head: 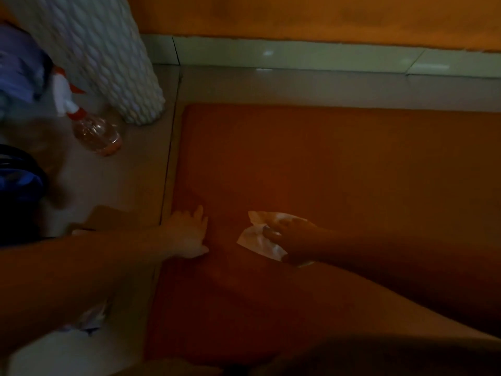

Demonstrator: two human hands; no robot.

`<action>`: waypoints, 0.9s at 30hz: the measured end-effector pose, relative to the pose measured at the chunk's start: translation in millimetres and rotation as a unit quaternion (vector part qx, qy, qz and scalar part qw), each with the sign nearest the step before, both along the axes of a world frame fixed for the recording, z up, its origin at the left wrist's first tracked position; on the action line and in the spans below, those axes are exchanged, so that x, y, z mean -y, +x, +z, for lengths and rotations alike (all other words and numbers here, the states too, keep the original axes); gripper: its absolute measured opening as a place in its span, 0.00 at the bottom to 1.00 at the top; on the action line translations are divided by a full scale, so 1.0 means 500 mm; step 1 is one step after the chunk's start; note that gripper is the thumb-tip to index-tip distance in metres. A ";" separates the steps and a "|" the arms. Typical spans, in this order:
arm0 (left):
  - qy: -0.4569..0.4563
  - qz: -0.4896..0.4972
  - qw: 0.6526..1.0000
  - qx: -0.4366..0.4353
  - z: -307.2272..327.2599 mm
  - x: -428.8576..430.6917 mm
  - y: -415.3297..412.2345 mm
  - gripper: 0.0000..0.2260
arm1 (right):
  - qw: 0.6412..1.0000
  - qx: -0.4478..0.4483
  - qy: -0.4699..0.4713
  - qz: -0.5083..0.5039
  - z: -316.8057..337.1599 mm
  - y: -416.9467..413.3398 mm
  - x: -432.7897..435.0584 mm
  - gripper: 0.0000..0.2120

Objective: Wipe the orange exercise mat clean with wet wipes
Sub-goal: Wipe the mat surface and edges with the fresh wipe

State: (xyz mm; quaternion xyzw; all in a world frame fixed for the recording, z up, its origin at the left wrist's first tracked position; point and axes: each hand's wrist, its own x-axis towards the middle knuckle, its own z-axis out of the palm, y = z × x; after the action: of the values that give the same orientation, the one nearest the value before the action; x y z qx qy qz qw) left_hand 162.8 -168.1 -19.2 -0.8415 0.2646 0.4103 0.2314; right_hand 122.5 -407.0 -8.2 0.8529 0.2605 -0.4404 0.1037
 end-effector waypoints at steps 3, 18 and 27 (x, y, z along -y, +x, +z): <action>0.030 -0.063 0.994 -0.089 0.041 -0.010 0.014 0.34 | 0.997 -0.032 0.003 0.067 0.036 0.000 0.016 0.35; -0.162 0.073 0.984 0.007 -0.021 0.046 -0.069 0.28 | 0.980 0.080 0.164 -0.078 -0.063 -0.051 0.027 0.27; -0.217 0.113 0.960 0.137 -0.095 0.022 -0.135 0.26 | 0.908 0.154 0.273 -0.279 -0.099 -0.087 -0.037 0.20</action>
State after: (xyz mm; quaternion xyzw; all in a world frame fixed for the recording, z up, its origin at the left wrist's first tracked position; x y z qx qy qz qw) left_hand 95.1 -179.0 -66.7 -0.9439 0.2164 0.2476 0.0290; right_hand 78.9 -388.5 -57.5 0.9429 0.1032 -0.2263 -0.2216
